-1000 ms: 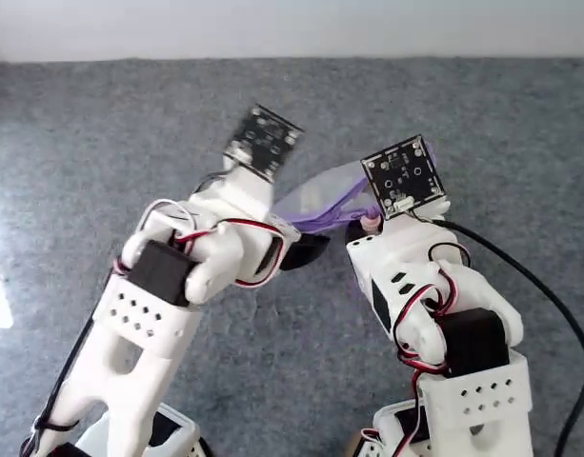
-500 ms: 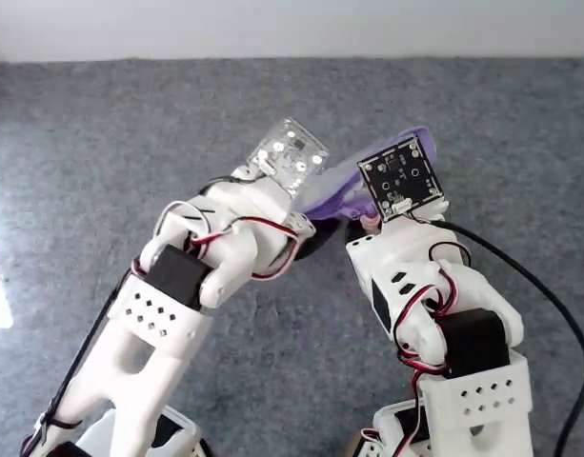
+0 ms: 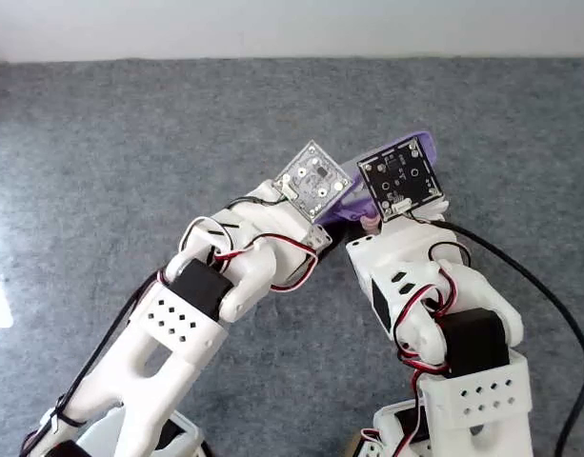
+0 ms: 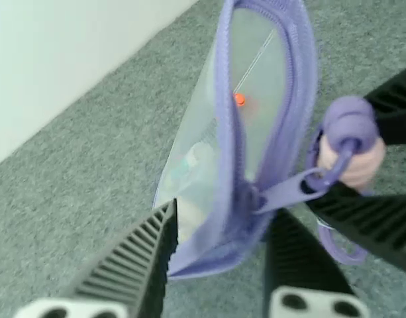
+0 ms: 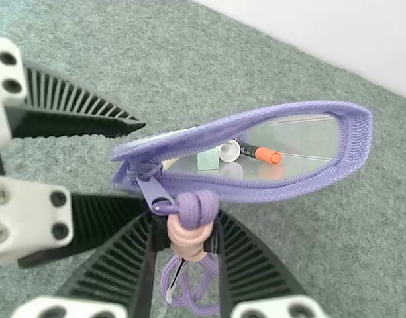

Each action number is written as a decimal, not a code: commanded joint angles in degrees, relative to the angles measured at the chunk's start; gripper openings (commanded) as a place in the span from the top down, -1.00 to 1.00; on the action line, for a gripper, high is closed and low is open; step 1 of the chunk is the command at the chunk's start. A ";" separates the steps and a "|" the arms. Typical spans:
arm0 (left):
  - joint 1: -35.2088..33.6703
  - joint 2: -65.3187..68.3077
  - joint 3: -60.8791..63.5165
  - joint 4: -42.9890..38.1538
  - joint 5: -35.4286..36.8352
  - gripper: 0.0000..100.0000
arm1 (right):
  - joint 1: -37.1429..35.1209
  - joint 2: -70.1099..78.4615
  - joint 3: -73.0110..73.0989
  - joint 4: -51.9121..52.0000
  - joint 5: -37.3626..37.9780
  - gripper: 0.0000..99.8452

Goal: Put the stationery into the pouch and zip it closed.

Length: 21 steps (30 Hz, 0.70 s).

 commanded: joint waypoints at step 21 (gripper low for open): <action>2.81 -15.03 1.19 6.68 4.31 0.98 | 16.84 11.12 -0.97 -23.08 0.53 0.99</action>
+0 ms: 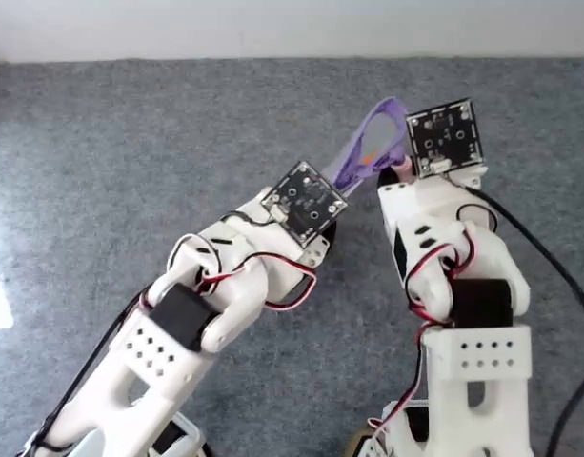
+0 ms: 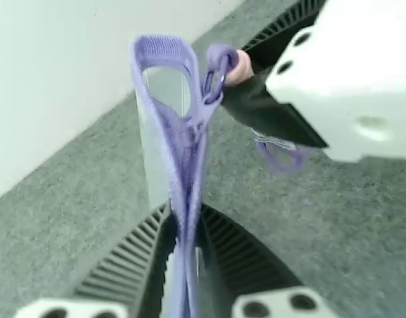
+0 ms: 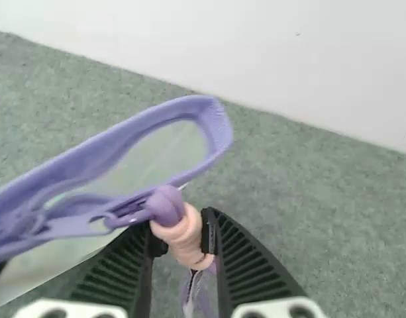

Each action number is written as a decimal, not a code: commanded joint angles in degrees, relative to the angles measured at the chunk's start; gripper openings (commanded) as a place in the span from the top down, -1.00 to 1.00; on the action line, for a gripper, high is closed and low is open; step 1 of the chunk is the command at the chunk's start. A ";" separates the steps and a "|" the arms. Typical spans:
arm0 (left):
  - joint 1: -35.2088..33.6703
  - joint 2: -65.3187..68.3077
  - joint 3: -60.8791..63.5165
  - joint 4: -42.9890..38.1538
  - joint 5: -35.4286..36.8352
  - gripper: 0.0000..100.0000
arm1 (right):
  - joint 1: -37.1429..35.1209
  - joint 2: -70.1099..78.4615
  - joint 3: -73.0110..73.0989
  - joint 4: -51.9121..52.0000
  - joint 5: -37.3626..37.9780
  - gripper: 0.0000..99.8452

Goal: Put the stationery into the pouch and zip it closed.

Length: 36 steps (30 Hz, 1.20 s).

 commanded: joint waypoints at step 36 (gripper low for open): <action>-0.09 -27.52 9.98 17.58 3.25 0.98 | 12.00 53.23 -54.77 1.19 -0.09 0.99</action>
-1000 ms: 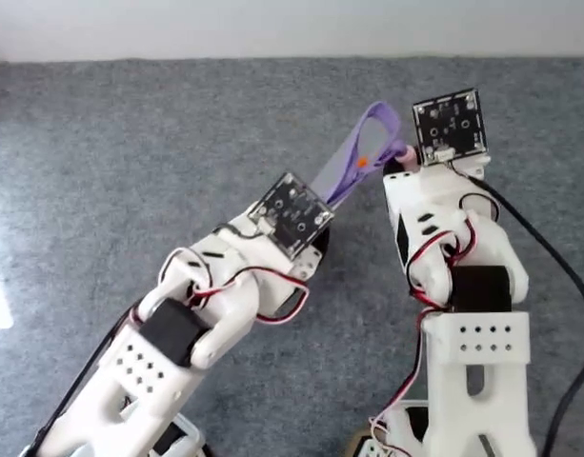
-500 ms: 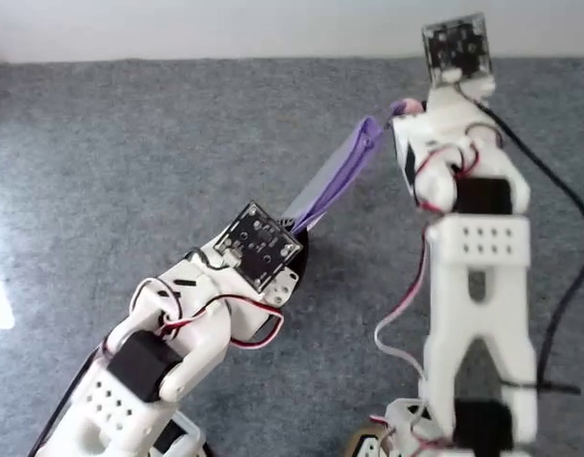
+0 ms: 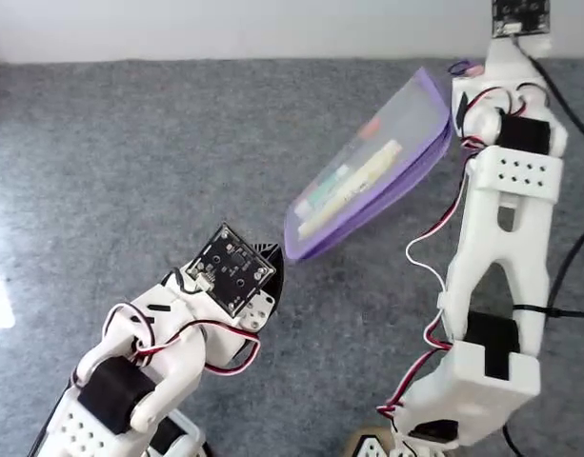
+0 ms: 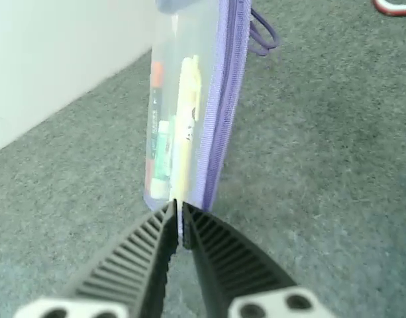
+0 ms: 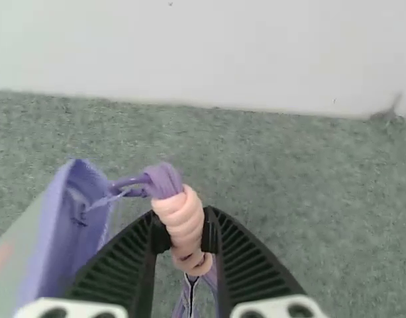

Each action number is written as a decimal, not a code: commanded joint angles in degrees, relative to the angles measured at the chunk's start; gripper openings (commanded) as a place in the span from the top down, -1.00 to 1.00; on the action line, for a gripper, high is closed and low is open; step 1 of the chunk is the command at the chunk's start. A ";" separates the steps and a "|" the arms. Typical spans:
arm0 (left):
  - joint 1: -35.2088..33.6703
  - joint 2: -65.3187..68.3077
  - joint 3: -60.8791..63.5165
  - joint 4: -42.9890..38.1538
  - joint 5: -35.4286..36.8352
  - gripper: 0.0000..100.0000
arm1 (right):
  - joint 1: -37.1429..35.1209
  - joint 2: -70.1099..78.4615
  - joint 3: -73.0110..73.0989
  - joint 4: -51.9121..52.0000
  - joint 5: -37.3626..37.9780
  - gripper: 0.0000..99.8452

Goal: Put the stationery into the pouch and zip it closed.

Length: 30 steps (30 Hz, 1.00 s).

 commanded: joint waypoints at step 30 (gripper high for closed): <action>-7.91 -0.88 -0.92 3.69 11.34 0.46 | 2.77 -19.47 0.97 38.81 -3.16 0.60</action>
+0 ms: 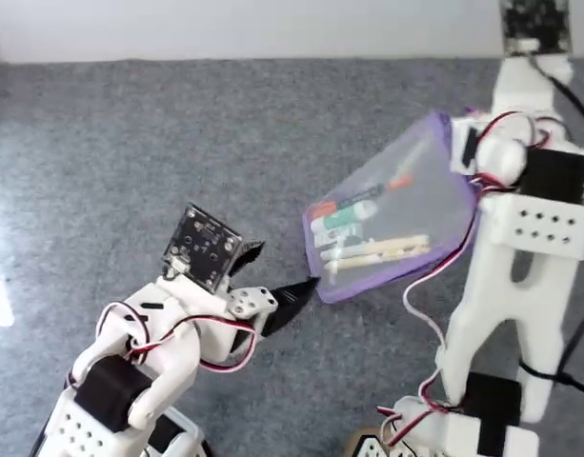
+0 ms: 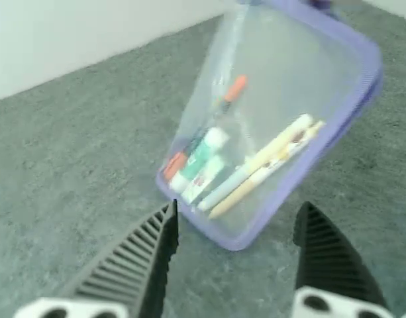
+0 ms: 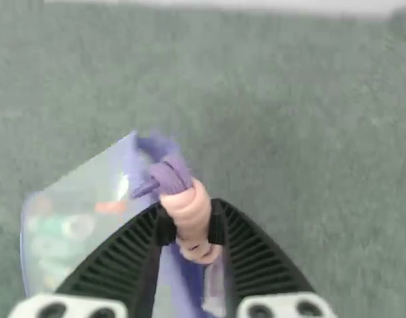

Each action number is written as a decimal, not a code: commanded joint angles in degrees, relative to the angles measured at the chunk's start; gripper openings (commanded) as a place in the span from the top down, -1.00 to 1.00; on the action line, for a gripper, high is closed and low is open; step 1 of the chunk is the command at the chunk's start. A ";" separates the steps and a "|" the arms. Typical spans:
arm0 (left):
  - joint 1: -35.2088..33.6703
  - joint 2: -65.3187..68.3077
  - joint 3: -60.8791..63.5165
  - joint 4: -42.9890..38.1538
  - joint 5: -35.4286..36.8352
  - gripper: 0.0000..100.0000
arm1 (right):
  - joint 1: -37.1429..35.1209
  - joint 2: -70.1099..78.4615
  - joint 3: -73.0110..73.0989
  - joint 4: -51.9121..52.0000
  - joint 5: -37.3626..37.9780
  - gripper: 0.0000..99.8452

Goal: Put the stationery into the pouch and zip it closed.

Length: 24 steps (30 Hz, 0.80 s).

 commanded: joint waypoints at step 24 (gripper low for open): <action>-30.42 -34.73 18.42 15.21 -10.20 0.97 | 2.15 -21.85 15.82 18.15 -17.67 0.97</action>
